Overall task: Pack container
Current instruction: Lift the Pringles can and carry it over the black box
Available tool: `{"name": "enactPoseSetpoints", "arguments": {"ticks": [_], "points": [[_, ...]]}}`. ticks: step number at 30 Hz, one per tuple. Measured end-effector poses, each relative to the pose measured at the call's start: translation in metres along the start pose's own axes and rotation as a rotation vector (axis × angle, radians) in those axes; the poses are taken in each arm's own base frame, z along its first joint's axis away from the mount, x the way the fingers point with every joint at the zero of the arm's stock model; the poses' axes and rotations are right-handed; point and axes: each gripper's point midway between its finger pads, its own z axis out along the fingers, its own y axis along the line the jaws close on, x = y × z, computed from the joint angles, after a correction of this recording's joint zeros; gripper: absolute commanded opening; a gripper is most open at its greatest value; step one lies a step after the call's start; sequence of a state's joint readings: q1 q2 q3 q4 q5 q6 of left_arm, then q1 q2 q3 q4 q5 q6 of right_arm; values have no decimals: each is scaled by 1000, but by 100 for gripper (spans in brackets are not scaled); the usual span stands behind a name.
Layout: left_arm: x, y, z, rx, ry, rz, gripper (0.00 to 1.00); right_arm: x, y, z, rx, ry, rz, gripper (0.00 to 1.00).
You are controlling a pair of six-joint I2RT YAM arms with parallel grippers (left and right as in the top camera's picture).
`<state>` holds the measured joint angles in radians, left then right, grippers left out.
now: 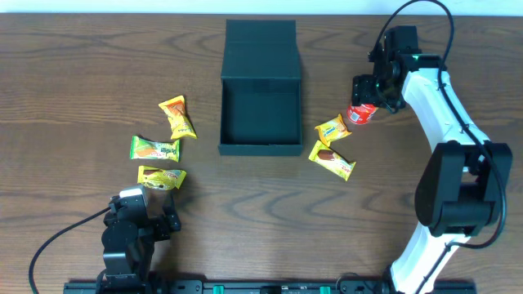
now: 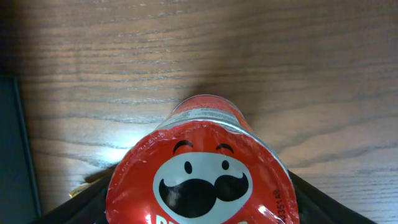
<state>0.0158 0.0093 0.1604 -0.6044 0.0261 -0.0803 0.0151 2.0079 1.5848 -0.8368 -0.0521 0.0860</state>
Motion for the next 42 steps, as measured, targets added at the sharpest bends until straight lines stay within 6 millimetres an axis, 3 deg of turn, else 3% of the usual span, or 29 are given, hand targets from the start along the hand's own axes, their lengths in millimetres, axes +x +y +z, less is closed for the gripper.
{"name": "enactPoseSetpoints", "arguments": {"ticks": [15,20,27,31,35,38,42], "points": [[0,0,0,0,0,0,95,1,4,-2,-25,9,1,63],[0,0,0,0,0,1,95,-21,25,-24,-131,-29,-4,60],[0,0,0,0,0,2,95,-63,78,-91,-422,-144,-47,57],[0,0,0,0,0,2,95,-72,116,-130,-657,-185,-97,58],[0,0,0,0,0,2,95,-61,154,-152,-834,-158,-152,60],[0,0,0,0,0,2,95,-44,196,-162,-927,-119,-223,65],[0,0,0,0,0,2,95,-12,254,-172,-1002,-61,-337,61]]}}
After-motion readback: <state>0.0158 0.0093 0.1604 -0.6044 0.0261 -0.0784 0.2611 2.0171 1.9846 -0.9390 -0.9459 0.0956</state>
